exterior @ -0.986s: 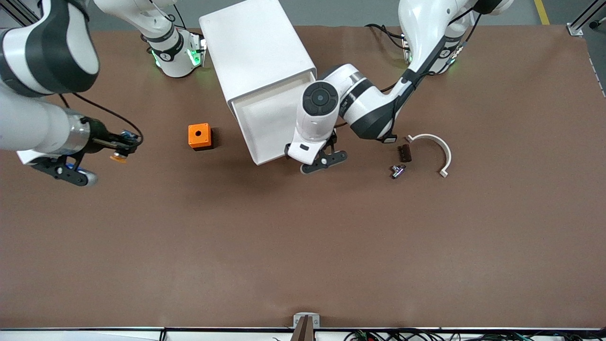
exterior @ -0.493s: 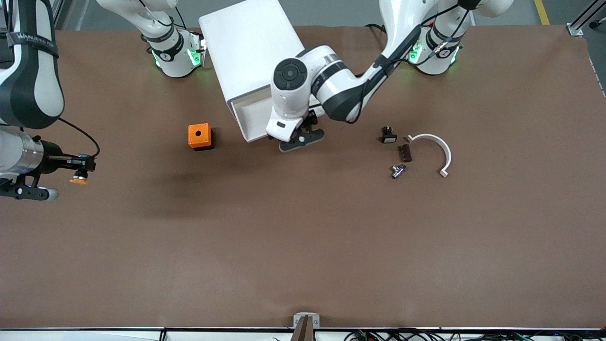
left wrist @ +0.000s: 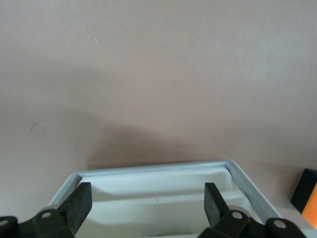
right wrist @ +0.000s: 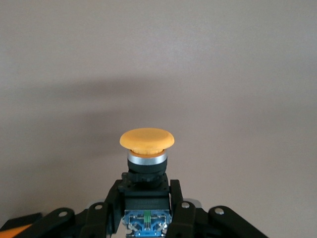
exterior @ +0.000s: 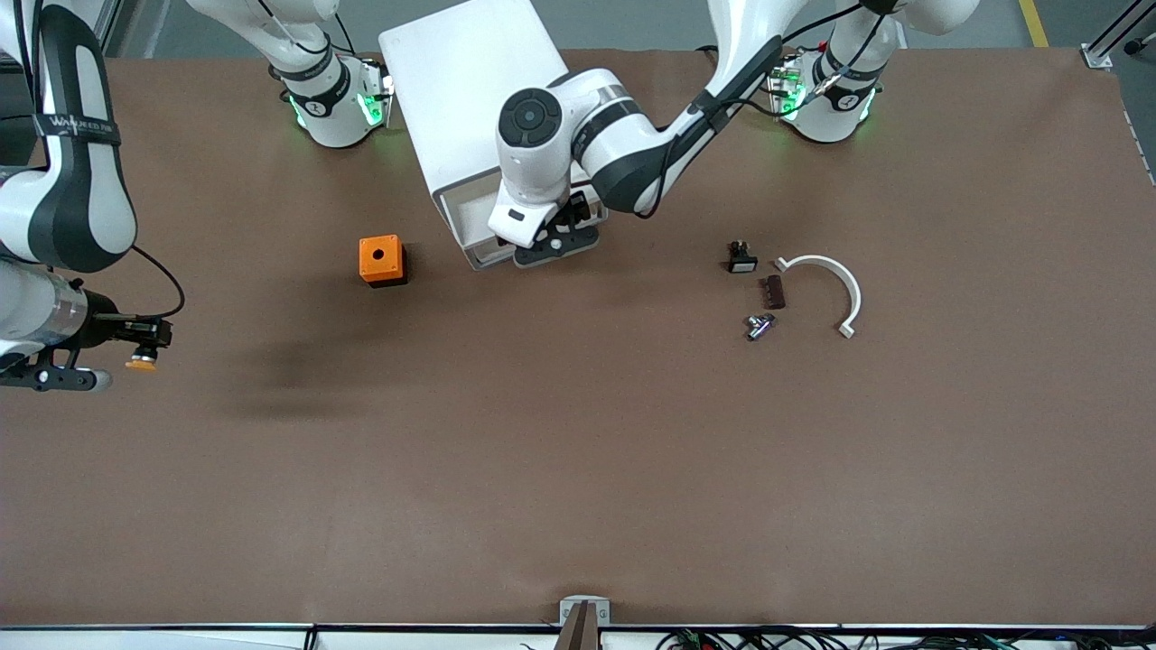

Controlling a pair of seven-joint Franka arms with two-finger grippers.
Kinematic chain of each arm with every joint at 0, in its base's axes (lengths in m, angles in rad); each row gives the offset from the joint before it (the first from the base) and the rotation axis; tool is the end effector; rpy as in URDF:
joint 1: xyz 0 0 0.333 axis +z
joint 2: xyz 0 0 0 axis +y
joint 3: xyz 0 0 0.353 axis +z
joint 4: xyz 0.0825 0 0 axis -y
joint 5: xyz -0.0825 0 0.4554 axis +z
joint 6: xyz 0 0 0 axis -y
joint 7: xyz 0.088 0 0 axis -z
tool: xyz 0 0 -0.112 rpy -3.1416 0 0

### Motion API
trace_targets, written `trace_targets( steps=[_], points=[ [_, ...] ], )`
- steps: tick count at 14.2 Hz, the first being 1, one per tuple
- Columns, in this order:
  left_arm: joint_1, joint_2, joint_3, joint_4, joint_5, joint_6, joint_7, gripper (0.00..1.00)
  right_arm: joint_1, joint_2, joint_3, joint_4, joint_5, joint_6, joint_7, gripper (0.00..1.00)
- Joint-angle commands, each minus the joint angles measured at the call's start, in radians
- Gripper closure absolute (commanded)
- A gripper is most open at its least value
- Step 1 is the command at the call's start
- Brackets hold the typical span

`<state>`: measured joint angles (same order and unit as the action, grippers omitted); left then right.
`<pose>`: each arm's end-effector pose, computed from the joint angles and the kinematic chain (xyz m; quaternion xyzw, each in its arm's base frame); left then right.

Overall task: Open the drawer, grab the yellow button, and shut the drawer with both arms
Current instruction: 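Push the drawer closed with the left gripper while the right gripper carries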

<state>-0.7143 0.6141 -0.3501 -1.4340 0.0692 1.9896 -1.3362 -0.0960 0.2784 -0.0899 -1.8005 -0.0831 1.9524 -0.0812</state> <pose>0.4321 -0.6669 0.3433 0.9864 0.1491 -0.0677 0.0144 0.6753 -0.1294 0.3791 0.9962 -0.0334 -0.0688 0.0411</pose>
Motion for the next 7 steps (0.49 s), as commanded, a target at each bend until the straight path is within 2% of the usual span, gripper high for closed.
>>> trace_targets(
  steps=[1,7],
  points=[
    [-0.036,0.001,-0.001,0.006,-0.035,0.003,-0.015,0.0,-0.039,0.018,0.019,-0.051,-0.023,0.095,-0.035,0.84],
    [-0.08,0.0,-0.004,0.006,-0.068,0.009,-0.015,0.0,-0.064,0.102,0.019,-0.109,-0.024,0.229,-0.067,0.84]
  ],
)
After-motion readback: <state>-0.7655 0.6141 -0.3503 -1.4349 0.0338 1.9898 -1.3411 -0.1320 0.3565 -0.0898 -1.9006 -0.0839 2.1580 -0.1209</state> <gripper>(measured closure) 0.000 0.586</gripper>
